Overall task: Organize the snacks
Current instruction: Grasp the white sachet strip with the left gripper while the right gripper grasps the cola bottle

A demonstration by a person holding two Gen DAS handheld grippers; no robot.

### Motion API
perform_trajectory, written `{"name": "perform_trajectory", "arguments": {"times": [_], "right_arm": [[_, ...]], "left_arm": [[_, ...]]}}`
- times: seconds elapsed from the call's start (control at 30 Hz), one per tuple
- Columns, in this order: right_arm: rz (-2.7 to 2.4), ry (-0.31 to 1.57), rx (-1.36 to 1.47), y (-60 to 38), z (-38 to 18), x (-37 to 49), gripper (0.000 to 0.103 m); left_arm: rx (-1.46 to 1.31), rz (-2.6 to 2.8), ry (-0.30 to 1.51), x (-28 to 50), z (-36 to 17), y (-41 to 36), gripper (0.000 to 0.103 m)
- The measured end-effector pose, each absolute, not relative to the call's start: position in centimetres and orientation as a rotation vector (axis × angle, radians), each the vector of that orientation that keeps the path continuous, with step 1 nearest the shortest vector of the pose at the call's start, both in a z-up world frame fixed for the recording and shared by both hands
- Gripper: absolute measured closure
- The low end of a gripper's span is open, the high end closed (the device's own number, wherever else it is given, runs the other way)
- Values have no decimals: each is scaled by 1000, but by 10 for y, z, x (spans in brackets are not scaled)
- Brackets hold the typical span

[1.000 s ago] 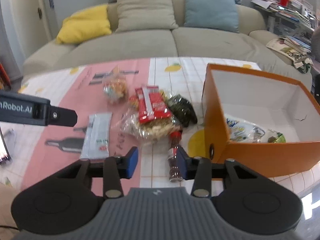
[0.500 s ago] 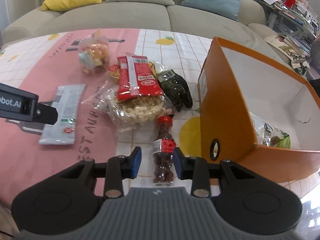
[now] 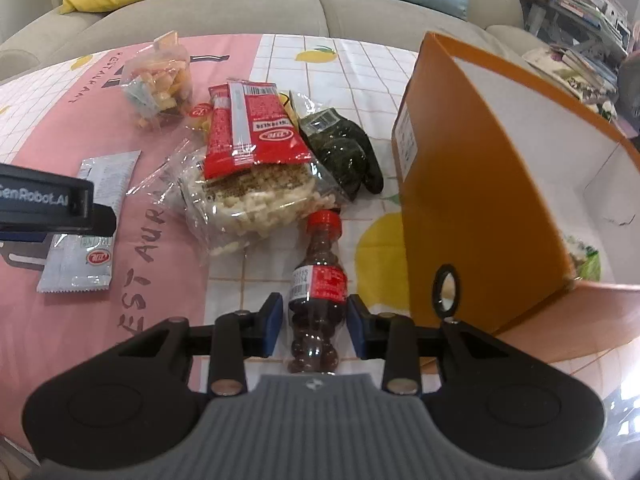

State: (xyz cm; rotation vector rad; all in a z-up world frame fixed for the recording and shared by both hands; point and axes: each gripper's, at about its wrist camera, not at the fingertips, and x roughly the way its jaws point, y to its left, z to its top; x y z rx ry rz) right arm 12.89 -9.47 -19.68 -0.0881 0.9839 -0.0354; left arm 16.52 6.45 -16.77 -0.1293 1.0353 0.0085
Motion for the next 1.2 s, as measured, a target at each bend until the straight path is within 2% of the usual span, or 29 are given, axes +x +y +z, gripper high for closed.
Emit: {"name": "perform_trajectory", "arguments": {"times": [0.37,0.47,0.53,0.6,0.9,1.2], "right_arm": [[-19,938,16,-101,-202,131,65],[-10,929,9,-99,-203,130,65],[-8,928,6,-97,-203,130,67],[-7,927,6,-97,-203,128,68],[2,946,38,-98,-201,126,70],[69,1029,226,-107,-194,116,72]], "left_arm": [[-5,39,969,168,-183,47,15],[-8,31,963,168,-182,47,20],[-5,27,957,166,-182,46,27],[-4,21,956,164,-180,45,40],[-24,23,1005,148,-174,47,45],[-236,30,1043,122,-156,66,45]]}}
